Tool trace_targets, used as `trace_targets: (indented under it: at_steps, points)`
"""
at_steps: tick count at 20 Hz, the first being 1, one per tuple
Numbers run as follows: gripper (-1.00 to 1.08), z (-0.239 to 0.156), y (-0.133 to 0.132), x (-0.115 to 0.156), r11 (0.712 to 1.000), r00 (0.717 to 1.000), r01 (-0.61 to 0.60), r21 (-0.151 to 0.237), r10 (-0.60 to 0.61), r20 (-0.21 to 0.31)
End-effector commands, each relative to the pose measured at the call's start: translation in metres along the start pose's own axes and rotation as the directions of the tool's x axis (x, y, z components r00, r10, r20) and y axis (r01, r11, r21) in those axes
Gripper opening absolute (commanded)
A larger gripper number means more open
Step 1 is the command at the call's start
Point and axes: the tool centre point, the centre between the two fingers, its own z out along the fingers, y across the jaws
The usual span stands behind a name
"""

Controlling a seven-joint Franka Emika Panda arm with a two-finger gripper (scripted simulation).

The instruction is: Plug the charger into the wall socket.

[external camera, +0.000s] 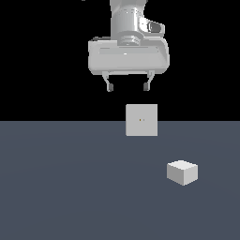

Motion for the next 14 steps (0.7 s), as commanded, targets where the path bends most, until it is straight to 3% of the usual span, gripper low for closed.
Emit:
trace_targets:
  at_steps: [1,14]
  points:
    - [1.00,0.000,0.000,0.000,1.000,1.000,0.000,0.000,0.000,0.000]
    - [1.00,0.016,0.018,-0.009,0.990,0.990,-0.139,-0.008,0.139,-0.009]
